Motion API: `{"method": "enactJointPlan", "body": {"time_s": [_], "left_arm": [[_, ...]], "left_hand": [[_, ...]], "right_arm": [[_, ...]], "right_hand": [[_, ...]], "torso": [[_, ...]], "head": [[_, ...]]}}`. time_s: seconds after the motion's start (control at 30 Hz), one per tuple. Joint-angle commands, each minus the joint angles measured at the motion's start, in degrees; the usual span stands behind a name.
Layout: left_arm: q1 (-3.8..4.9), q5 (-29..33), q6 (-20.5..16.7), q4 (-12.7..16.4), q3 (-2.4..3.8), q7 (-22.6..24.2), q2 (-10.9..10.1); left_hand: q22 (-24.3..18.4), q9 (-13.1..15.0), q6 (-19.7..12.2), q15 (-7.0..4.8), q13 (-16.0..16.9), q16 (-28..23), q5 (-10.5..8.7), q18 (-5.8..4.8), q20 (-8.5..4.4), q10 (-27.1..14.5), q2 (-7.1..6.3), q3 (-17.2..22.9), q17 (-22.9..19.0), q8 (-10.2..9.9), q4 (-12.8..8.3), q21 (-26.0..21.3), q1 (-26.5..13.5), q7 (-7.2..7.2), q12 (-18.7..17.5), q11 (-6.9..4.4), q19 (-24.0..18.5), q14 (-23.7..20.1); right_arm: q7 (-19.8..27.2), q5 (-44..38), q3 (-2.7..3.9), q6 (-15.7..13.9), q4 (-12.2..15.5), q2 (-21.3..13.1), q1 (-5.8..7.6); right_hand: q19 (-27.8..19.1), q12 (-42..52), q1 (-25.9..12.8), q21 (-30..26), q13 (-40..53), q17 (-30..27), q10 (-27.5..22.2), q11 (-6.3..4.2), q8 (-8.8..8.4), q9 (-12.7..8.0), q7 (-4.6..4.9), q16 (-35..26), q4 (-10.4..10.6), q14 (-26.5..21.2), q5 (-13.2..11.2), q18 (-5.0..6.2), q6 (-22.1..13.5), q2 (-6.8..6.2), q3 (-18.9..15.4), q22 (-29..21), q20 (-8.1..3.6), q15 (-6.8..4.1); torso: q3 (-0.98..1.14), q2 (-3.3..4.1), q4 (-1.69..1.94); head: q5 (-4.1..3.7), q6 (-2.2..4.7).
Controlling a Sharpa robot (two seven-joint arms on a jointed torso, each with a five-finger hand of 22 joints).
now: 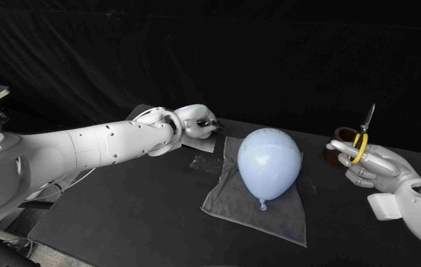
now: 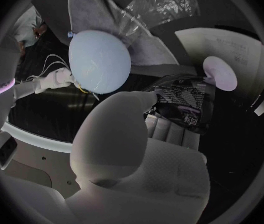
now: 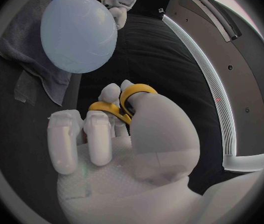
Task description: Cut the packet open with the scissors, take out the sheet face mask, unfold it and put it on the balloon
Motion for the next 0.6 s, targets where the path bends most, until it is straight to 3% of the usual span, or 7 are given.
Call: {"method": "enactJointPlan", "body": {"time_s": [0.03,0.13,0.27,0.43,0.6], "left_arm": [[1.50,19.2,-3.5,0.8,0.48,5.7,0.0],[3.26,28.6,-3.4,1.3,0.82,6.9,0.0],[4.88,39.8,-1.5,1.8,1.08,8.1,0.3],[5.80,52.5,2.4,2.5,1.24,9.2,0.9],[5.92,64.1,7.3,2.9,1.31,10.5,2.1]], "left_hand": [[0.3,0.2,0.0,0.06,0.0,-0.3,0.13,-0.33,-0.15,0.1,-0.21,0.8,-0.1,0.4,-0.5,1.0,-0.9,0.79,-0.2,-0.07,2.5,0.8],[0.4,0.5,-0.2,-0.21,0.0,0.3,0.14,0.43,-0.26,0.2,-0.11,1.1,0.1,0.7,-1.1,1.6,-1.5,1.09,-0.2,-0.09,4.3,2.3],[0.3,0.7,-0.4,-0.57,0.0,0.9,0.14,1.22,-0.33,0.5,0.06,1.4,0.4,1.0,-1.7,2.1,-2.3,1.17,-0.2,-0.18,5.8,4.0],[0.8,0.9,-0.8,-1.12,0.0,1.8,0.19,1.94,-1.17,1.6,0.61,1.6,0.7,1.2,-2.6,3.8,-3.1,1.25,-0.1,-0.40,9.8,6.3],[1.2,1.2,-1.1,-1.81,0.0,2.4,0.18,1.94,-3.20,2.2,1.41,1.7,1.0,1.3,-3.1,5.8,-4.0,1.28,-0.2,-0.61,15.1,8.4]], "right_arm": [[1.0,-0.6,0.06,0.3,-0.4,0.0,0.16],[1.3,-1.0,0.06,0.2,-0.9,0.1,0.53],[1.6,-1.7,0.06,0.2,-1.5,0.4,1.32],[2.0,-3.2,0.08,0.2,-2.2,0.8,2.72],[2.4,-4.9,0.14,0.0,-2.7,1.2,4.35]], "right_hand": [[6.2,54.0,0.6,0.2,20.3,14.6,16.2,0.41,-0.49,-0.2,0.72,0.2,-0.4,5.8,-0.1,-0.37,-0.3,0.35,0.0,15.1,0.23,0.40],[6.2,54.0,0.6,0.2,20.3,14.5,16.2,0.44,-0.61,-0.2,0.76,0.2,-0.5,5.8,-0.1,-0.37,-0.4,0.34,0.0,15.1,0.25,0.41],[6.2,54.0,0.9,0.2,20.3,14.6,16.2,0.46,-0.73,-0.3,0.77,0.2,-0.8,5.8,-0.1,-0.37,-0.4,0.38,0.1,15.1,0.29,0.43],[6.2,54.0,1.5,0.2,20.3,14.6,16.2,0.45,-0.95,-0.6,0.75,0.2,-1.3,5.8,-0.1,-0.37,-0.2,0.49,0.3,15.1,0.35,0.44],[6.2,54.0,2.0,0.2,20.3,14.5,16.2,0.64,-1.71,-1.2,1.04,0.2,-1.9,5.8,-0.1,-0.37,-0.5,0.42,0.4,15.1,0.46,0.55]], "torso": [[0.01,-0.08,0.03],[-0.01,-0.15,-0.16],[0.05,-0.31,-0.29],[0.11,-0.62,-0.54],[0.11,-0.91,-0.73]], "head": [[-0.61,0.62],[-1.41,1.27],[-2.27,2.18],[-3.78,3.53],[-5.78,4.97]]}}
